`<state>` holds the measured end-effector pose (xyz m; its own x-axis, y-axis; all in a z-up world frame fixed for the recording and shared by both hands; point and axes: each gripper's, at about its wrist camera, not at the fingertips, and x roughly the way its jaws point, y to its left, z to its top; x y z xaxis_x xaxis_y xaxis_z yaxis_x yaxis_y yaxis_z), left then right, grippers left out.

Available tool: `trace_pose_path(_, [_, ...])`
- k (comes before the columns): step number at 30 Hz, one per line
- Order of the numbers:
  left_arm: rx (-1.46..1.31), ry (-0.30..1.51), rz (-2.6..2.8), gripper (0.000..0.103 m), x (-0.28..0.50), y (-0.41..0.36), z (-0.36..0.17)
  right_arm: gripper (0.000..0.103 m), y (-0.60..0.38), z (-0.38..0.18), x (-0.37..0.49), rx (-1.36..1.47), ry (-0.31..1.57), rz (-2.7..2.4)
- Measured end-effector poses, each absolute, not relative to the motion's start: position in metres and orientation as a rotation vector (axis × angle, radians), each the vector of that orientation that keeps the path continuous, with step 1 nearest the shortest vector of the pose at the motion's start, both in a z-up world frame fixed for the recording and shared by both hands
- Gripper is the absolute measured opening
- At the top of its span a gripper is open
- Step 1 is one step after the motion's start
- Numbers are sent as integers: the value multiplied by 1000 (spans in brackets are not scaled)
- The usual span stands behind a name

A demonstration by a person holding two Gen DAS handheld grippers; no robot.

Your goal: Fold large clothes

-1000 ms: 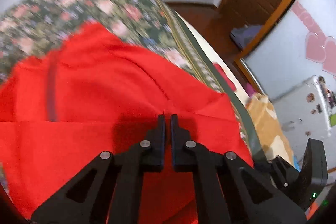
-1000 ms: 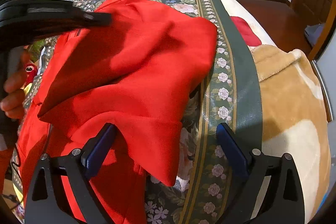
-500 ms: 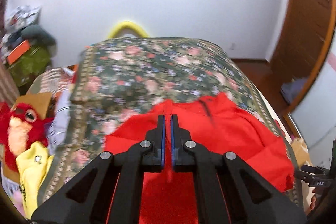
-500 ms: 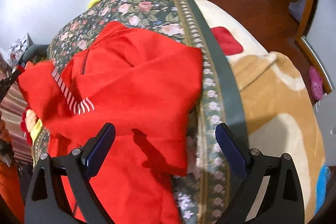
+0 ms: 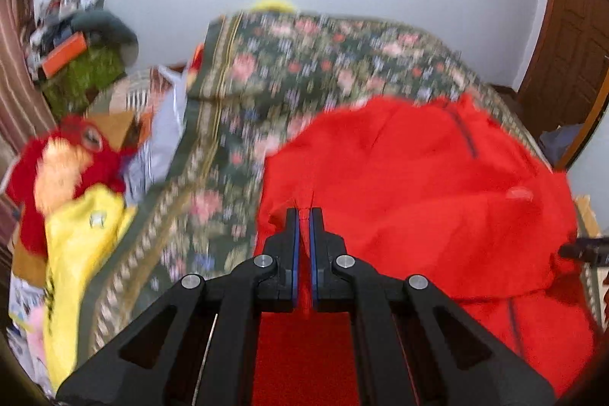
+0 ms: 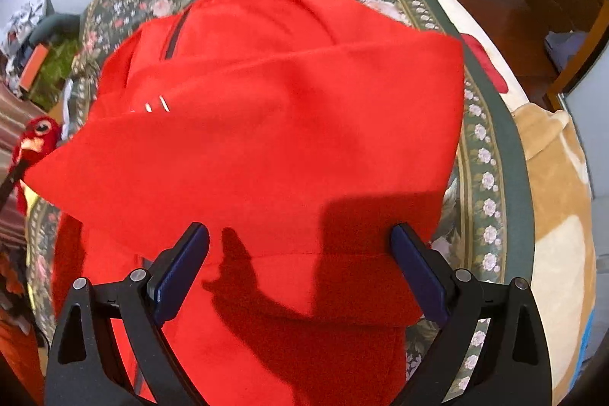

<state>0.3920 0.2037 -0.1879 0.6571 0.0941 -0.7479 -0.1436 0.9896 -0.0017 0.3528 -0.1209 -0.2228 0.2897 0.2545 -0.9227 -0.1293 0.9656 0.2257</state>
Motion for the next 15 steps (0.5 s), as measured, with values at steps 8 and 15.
trace_pose_path(8, [-160,1034,114,5,367,234,-263,96,-111,-221,343,51,1260,257])
trace_pose_path(15, [-314,1088,84,9,349,248,-285,96,-112,-225,336,21,1275,254])
